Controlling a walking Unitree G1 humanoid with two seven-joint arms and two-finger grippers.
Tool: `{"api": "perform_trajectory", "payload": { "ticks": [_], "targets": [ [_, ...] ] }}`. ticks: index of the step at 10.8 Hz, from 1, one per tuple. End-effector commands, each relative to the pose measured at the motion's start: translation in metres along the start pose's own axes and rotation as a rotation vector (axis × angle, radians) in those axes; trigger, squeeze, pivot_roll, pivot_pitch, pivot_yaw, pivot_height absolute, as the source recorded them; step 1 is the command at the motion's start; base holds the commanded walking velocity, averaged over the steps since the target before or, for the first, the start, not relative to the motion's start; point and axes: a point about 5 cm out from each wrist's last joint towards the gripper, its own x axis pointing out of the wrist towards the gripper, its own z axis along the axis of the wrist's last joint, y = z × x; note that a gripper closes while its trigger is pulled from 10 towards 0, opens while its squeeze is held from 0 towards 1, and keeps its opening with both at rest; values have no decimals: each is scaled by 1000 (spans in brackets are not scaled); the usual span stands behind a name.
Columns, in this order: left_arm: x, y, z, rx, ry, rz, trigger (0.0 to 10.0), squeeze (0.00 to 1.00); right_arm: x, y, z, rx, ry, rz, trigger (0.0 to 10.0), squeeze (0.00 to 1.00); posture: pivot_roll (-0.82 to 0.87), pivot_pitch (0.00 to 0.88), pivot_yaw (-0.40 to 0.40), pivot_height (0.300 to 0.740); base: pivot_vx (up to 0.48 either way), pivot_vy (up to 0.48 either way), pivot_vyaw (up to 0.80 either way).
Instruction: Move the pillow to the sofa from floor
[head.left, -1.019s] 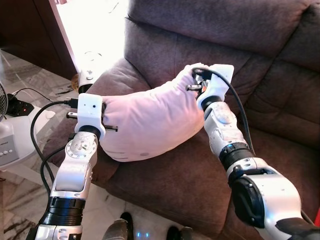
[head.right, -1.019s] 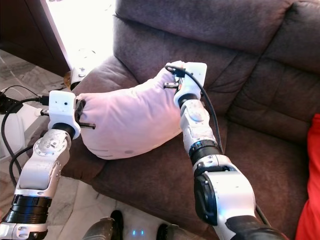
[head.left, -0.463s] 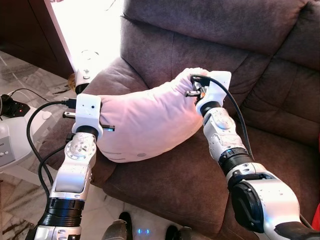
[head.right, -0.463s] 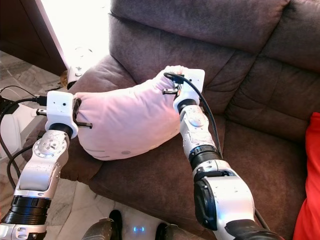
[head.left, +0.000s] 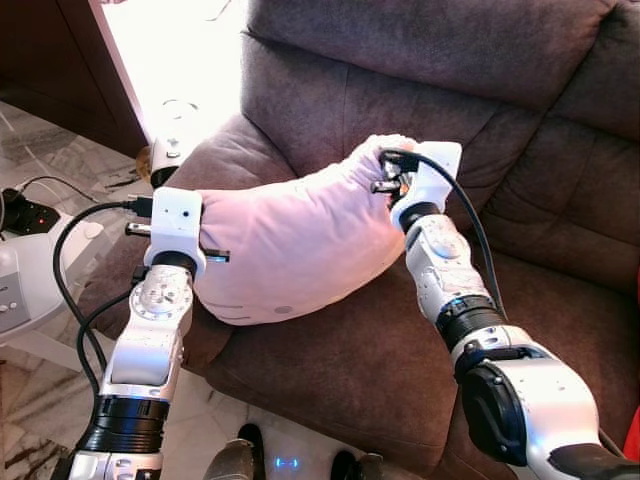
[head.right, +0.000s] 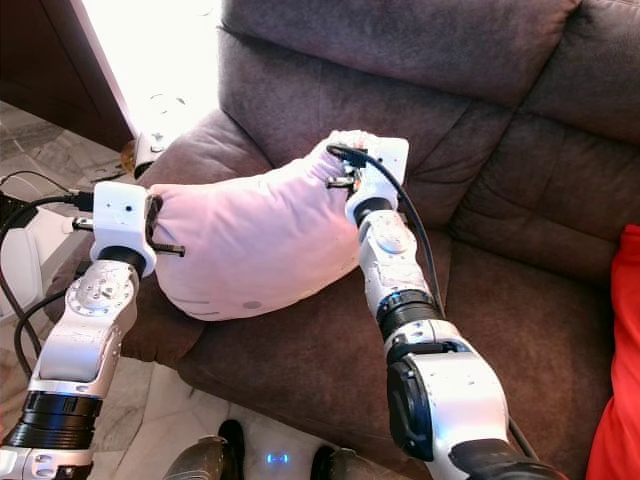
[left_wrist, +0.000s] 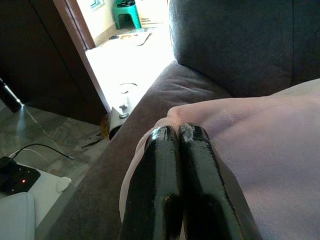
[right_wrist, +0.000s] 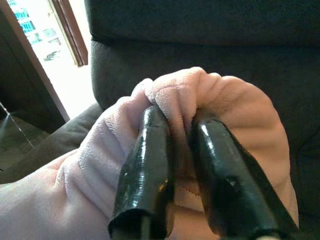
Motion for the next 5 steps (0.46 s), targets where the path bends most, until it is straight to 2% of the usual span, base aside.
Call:
{"api": "perform_trajectory", "payload": {
  "ticks": [1, 5],
  "targets": [
    [-2, 0, -5, 19, 10, 5, 10000, 0, -3, 3, -10, 11, 41, 13, 10000, 1000, 221, 246, -99, 740, 0, 0, 0],
    [-1, 2, -3, 22, 3, 11, 10000, 0, -2, 3, -7, 36, 24, 15, 10000, 1000, 224, 250, -103, 740, 0, 0, 0]
  ]
}}
